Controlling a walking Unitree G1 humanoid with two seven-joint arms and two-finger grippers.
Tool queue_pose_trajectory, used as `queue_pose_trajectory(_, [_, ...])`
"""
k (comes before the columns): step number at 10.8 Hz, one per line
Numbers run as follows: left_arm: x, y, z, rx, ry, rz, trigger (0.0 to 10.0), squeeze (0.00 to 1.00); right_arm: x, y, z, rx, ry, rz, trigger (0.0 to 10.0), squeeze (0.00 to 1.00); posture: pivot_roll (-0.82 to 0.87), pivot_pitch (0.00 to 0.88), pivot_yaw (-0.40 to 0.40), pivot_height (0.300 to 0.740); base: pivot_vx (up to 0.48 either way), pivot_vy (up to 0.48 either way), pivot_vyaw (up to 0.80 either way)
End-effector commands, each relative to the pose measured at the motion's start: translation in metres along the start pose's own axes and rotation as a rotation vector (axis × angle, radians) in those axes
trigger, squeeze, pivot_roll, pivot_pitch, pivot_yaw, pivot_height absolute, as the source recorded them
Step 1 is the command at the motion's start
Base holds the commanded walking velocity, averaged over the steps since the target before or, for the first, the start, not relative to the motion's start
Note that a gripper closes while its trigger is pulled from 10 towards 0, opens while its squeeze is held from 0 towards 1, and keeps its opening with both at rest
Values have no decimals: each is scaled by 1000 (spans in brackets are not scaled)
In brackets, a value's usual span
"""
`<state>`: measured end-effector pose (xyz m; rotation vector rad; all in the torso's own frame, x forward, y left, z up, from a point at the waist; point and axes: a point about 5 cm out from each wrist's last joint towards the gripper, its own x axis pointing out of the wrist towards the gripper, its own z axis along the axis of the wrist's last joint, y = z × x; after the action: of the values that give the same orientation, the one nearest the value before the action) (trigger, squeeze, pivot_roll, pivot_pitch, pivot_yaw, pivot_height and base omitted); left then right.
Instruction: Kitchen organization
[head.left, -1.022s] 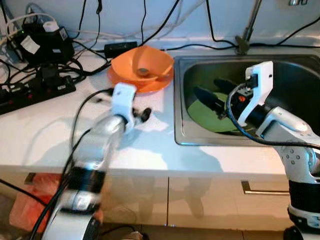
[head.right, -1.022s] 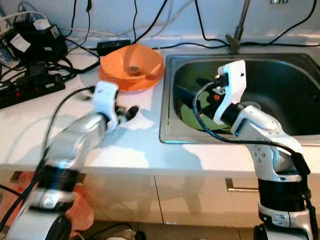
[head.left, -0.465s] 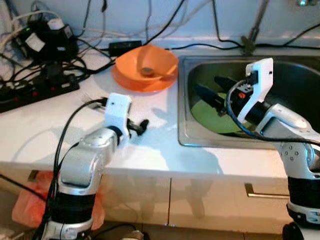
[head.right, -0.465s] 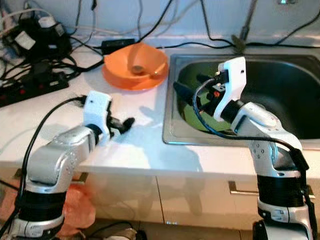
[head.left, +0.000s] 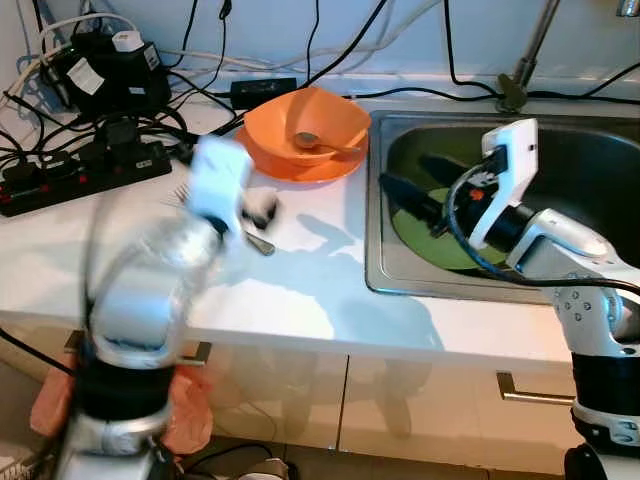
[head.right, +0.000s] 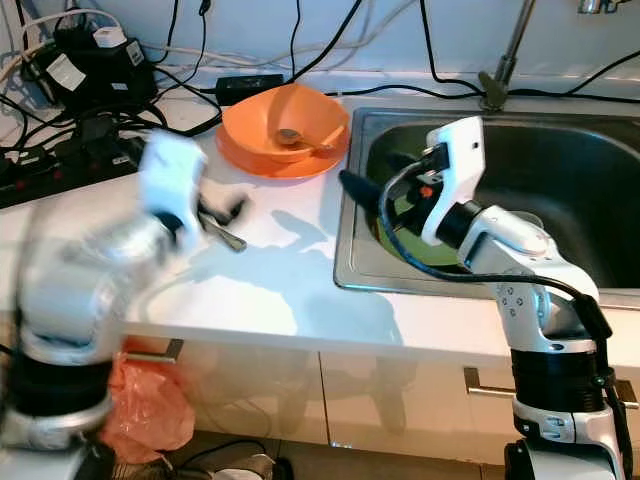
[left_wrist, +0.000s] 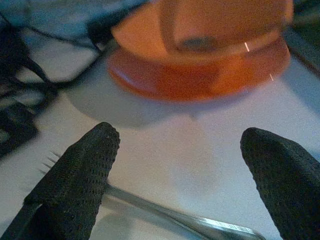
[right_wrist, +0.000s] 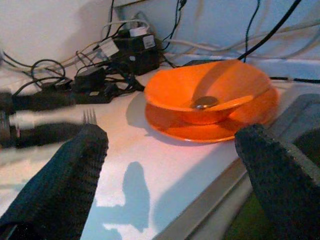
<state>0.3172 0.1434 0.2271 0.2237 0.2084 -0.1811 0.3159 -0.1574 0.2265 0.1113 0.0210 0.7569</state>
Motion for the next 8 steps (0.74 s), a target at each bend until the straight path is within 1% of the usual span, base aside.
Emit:
queue_pose_trajectory(1, [-2, 8, 5, 10, -12, 47, 10000, 0, 2, 1, 0, -9, 0, 19, 10000, 0, 175, 14, 53, 740, 0, 0, 0])
queue_pose_trajectory(2, [0, 17, -8, 16, 54, 94, 10000, 0, 4, 2, -1, -8, -1, 24, 10000, 0, 180, 14, 59, 740, 0, 0, 0])
queue_pose_trajectory(3, [1, 24, -29, -65, 169, 153, 10000, 0, 5, 3, -1, -8, -3, 26, 10000, 0, 179, 14, 62, 740, 0, 0, 0])
queue_pose_trajectory(4, [5, 35, -47, -78, 233, 252, 10000, 0, 5, 4, -1, -10, -6, 26, 10000, 0, 174, 16, 68, 740, 0, 0, 0])
queue_pose_trajectory(5, [10, 39, -53, -105, 258, 265, 10000, 0, 5, 5, -1, -12, -7, 24, 10000, 0, 169, 16, 72, 740, 0, 0, 0])
queue_pose_trajectory(6, [16, 38, -54, -142, 271, 255, 10000, 0, 4, 5, -1, -14, -8, 23, 10000, 0, 163, 18, 77, 740, 0, 0, 0])
queue_pose_trajectory(7, [22, 34, -45, -166, 241, 229, 10000, 0, 3, 5, -1, -14, -9, 19, 10000, 0, 161, 19, 81, 740, 0, 0, 0])
queue_pose_trajectory(8, [26, 29, -31, -196, 196, 212, 10000, 0, 2, 5, -2, -12, -9, 14, 10000, 0, 161, 22, 84, 740, 0, 0, 0])
